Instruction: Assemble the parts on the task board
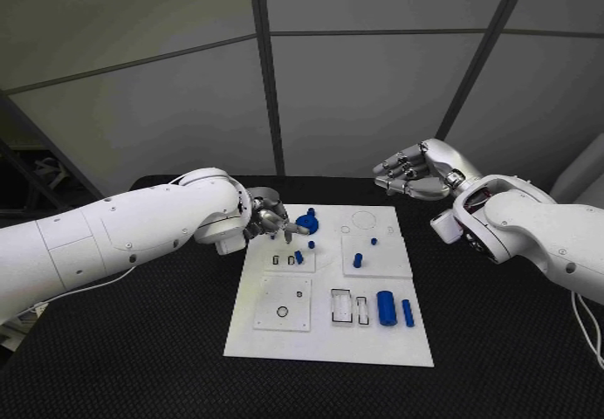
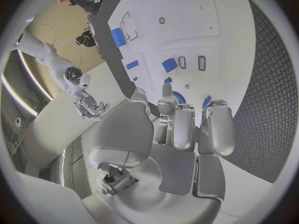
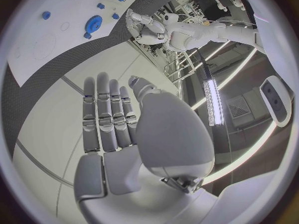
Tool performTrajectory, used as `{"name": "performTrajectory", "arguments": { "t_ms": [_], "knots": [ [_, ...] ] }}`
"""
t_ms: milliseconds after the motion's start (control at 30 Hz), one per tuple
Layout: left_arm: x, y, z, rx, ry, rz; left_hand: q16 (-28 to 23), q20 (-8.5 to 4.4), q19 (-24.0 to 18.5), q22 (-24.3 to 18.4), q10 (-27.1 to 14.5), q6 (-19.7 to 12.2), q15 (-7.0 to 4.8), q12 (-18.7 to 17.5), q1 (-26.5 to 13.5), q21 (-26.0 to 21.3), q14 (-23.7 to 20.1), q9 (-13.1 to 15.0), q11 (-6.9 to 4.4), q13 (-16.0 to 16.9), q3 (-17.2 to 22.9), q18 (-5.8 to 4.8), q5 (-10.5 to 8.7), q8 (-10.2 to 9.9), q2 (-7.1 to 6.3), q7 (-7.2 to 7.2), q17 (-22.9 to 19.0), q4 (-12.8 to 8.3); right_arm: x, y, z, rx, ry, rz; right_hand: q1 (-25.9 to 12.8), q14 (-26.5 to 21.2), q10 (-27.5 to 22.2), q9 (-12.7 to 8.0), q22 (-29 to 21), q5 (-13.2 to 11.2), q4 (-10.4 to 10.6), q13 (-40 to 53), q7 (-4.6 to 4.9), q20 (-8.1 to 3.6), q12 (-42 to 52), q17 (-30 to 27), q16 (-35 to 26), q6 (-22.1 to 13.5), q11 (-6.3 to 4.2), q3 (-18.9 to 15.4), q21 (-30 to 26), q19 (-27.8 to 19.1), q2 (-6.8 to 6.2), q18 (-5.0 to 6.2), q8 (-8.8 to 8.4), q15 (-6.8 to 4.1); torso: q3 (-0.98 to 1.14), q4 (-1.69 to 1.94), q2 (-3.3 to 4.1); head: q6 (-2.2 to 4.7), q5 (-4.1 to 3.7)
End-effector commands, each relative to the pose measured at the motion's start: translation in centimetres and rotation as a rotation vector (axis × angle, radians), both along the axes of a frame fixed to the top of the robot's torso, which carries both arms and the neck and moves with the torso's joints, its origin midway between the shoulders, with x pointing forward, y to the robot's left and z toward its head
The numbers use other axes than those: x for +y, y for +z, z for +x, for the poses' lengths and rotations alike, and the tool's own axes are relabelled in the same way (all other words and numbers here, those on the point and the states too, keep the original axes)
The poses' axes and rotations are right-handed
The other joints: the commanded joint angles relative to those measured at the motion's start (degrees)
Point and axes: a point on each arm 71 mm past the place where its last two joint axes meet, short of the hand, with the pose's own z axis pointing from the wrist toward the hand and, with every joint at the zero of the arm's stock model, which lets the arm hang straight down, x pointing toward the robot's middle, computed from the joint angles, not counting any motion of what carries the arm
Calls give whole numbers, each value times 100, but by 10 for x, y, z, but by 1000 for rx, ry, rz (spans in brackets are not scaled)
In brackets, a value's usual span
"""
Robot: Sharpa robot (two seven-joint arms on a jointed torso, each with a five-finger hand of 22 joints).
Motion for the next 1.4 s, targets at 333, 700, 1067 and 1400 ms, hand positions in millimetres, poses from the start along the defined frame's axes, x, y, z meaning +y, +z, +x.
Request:
{"name": "performTrajectory", "arguments": {
  "t_ms": [333,700,1067,1400],
  "knots": [
    [-7,-4,4,27,-65,140,21,4,42,42,34,-61,-57,45,-30,36,235,86,6,19,-76,1,-28,93,72,-19,5,-2,-1,2,3,-9,-21,19,-20,204,198,-4,-250,106,-64,-389,47,58,-341,-329,-656,78,14,32,-380,126,-59,61,-145,43,-3,-5,15,-64,25],
    [-15,-14,7,54,-87,180,19,4,29,16,9,-80,-56,15,-38,20,235,100,8,-17,-89,6,-27,96,81,-16,3,-3,-1,1,4,-10,-18,18,-36,237,263,2,-339,132,-96,-548,45,82,-470,-514,-950,133,20,54,-524,176,-37,58,-190,62,-9,-2,12,-122,32],
    [-23,-19,8,77,-111,199,16,5,18,-1,-18,-101,-54,-14,-41,10,234,121,11,-52,-100,10,-20,104,101,-13,0,-6,-1,1,5,-7,-28,17,-46,255,251,-4,-386,139,-118,-636,79,97,-551,-614,-1090,113,52,60,-607,178,-42,54,-237,90,-7,-6,15,-146,29],
    [-25,-22,8,91,-120,211,16,7,13,0,-27,-119,-52,-8,-24,9,234,149,12,-49,-105,10,2,117,130,-12,1,-15,-1,0,6,-6,-31,15,-53,257,244,-6,-404,144,-124,-665,91,106,-576,-647,-1138,99,64,60,-640,174,-44,53,-255,102,-7,-3,13,-150,38]
  ]
}}
